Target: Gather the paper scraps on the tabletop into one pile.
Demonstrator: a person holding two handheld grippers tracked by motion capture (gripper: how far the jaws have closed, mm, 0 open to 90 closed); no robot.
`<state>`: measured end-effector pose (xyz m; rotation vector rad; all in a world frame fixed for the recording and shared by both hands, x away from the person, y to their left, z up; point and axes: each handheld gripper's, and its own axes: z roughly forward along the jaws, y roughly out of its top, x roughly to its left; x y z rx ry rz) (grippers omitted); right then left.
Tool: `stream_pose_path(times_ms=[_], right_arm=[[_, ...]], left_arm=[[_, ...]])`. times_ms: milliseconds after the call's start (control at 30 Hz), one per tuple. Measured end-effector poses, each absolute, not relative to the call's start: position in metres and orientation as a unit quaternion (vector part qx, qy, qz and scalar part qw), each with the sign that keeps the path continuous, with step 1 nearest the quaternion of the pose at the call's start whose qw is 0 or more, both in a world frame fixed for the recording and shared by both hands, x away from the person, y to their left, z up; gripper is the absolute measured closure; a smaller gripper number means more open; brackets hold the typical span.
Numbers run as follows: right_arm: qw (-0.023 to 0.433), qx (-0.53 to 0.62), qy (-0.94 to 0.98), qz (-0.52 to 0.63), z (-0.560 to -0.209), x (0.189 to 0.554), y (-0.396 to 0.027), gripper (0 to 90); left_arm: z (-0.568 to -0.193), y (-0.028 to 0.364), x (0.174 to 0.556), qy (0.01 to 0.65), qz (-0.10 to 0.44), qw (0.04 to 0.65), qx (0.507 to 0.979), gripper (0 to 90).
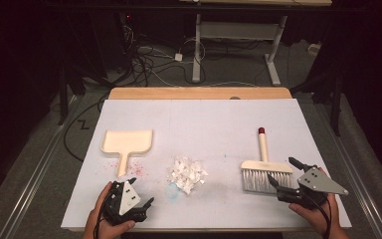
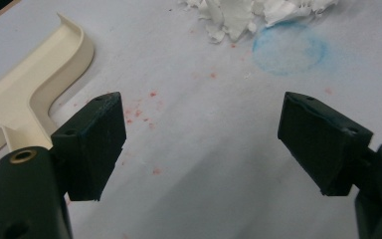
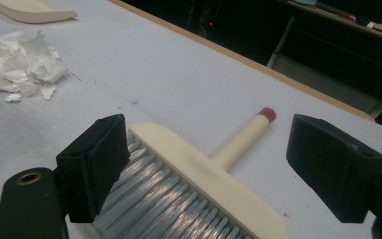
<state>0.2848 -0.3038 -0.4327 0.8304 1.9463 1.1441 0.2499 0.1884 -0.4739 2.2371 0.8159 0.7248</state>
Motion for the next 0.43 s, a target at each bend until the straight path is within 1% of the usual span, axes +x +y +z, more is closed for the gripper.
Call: stream_pose_path(times_ms=[433], right_arm=[[0.361,0.317,0.762,0.435,-0.4337,0.2807,-0.306,17.6]], left_arm=[[-0.4726,0.1841,0.2523,0.308,0.279,0.316,0.853,18.4]])
